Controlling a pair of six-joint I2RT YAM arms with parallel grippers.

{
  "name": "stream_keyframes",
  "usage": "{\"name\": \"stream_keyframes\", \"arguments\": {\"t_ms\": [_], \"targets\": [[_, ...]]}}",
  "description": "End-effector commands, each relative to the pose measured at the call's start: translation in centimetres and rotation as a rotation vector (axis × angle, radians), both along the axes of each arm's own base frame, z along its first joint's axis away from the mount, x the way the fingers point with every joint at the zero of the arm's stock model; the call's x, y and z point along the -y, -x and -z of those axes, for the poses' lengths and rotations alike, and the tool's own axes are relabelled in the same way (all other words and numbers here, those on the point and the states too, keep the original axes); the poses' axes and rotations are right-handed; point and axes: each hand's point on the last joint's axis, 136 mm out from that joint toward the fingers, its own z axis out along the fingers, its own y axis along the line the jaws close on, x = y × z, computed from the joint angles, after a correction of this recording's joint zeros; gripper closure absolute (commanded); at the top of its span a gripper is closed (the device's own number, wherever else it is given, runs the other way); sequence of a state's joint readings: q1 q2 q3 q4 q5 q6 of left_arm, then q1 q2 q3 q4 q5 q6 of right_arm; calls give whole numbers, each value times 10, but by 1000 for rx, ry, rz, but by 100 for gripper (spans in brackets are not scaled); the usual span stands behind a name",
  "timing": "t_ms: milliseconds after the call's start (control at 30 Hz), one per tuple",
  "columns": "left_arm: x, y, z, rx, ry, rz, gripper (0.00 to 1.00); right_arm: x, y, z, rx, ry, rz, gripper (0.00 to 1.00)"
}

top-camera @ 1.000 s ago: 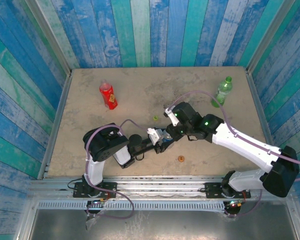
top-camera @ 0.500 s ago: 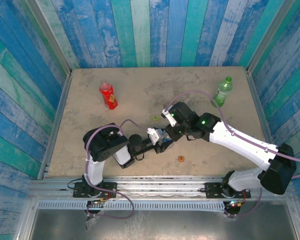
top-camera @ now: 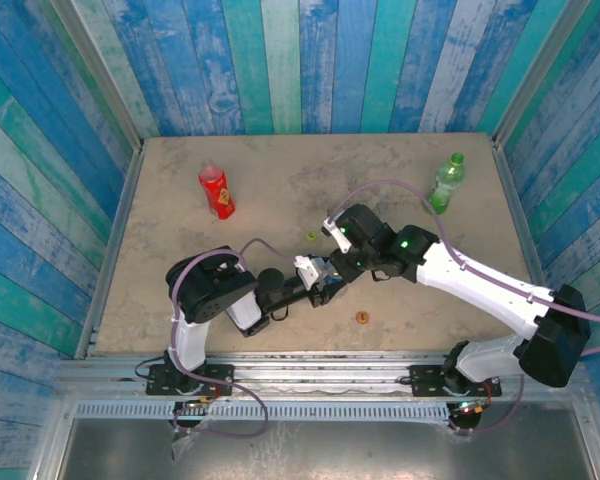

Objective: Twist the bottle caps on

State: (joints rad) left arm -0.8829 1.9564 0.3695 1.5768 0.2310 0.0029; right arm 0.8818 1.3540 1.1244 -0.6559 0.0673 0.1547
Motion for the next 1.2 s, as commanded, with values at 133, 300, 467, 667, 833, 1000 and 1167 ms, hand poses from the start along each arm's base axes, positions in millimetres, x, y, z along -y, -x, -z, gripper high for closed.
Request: {"name": "stream_keyframes", "arguments": {"t_ms": [133, 300, 467, 667, 833, 1000, 1167], "targets": [[3, 2, -2, 0, -4, 16, 43, 0, 5, -4, 5, -20, 4, 57], [3, 2, -2, 1, -3, 15, 43, 2, 3, -15, 33, -45, 15, 46], [3, 2, -2, 1, -4, 16, 43, 7, -1, -26, 59, -83, 58, 43], [2, 2, -2, 4, -2, 13, 43, 12, -7, -20, 9, -140, 95, 56], [2, 2, -2, 4, -2, 12, 43, 12, -6, -7, -30, -129, 81, 65], [1, 2, -3, 6, 1, 11, 43, 16, -7, 6, -56, -121, 91, 71], [1, 3, -3, 3, -1, 11, 43, 23, -5, 16, -85, -130, 104, 74]]}}
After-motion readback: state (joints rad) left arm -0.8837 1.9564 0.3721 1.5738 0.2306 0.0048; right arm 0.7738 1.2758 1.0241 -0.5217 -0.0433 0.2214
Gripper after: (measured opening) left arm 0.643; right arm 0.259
